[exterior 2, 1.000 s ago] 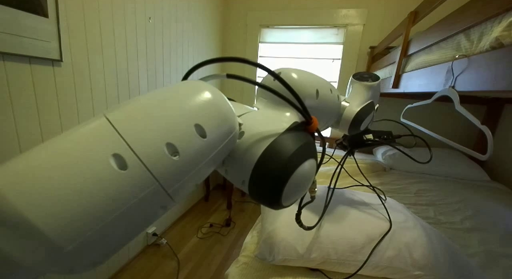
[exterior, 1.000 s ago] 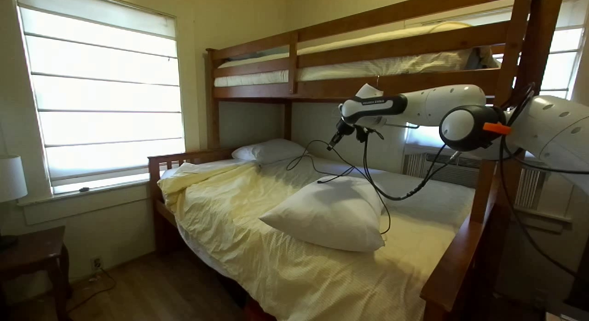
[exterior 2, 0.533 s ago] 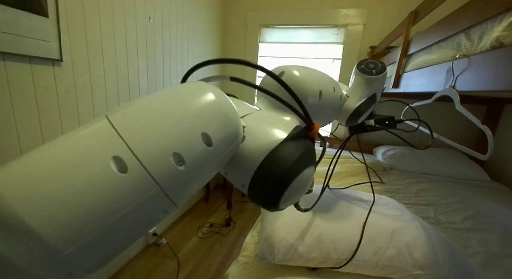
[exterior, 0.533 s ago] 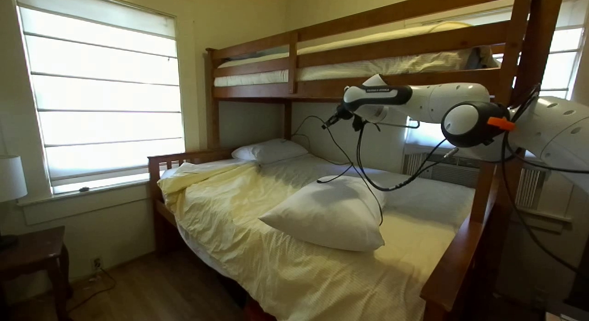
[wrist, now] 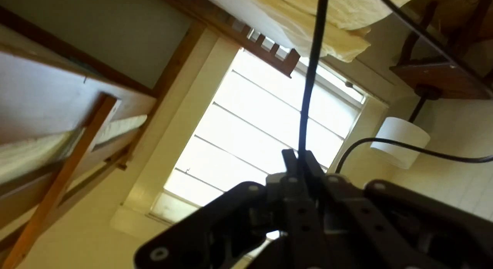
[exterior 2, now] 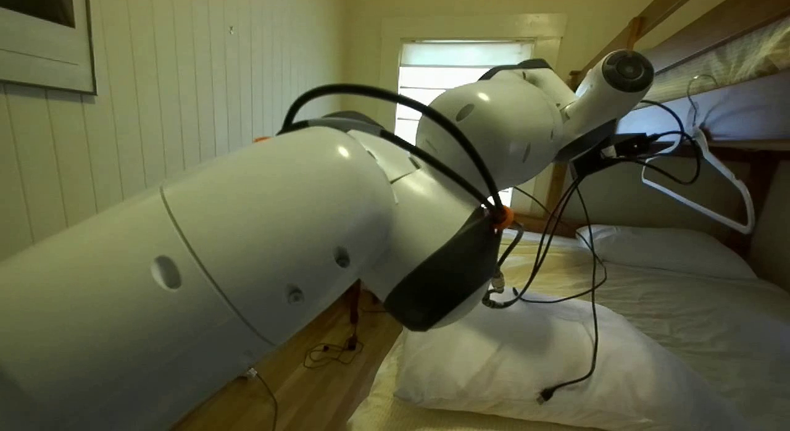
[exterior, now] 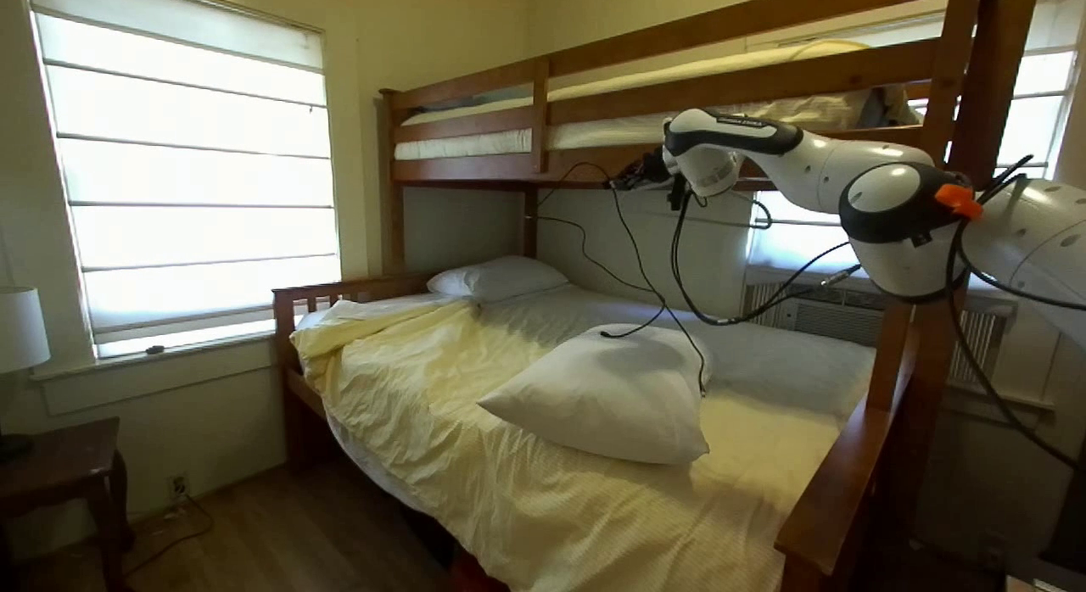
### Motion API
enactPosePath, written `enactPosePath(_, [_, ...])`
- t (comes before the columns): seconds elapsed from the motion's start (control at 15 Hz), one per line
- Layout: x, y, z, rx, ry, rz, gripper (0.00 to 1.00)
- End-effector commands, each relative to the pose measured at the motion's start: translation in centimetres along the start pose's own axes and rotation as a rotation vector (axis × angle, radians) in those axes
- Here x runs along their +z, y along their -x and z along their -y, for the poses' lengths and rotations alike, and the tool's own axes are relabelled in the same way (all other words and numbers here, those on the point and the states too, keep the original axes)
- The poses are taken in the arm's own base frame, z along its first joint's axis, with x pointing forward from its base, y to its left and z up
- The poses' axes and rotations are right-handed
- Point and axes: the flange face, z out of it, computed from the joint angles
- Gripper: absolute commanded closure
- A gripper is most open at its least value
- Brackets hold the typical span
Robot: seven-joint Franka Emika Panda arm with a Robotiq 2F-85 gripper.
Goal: Pick up the black cable from the pillow then set it back down on the pillow.
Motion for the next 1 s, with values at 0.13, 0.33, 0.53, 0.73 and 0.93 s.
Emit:
enactPosePath(0.13, [-0.3, -1.1, 0.0, -0.004, -0.014, -0.095, 0.95])
enactPosePath(0.33, [-0.1, -2.3, 0.6, 0.016, -0.053, -0.225, 0.99])
enactPosePath(0.53, [0.9, -6.4, 3.1, -0.060, -0.107, -0.340, 0.99])
enactPosePath(0.73, [1.0, -10.0, 5.1, -0.169, -0.192, -0.433, 0.99])
enactPosePath(0.93, [1.4, -11.9, 7.1, -0.259, -0.269, -0.543, 0.99])
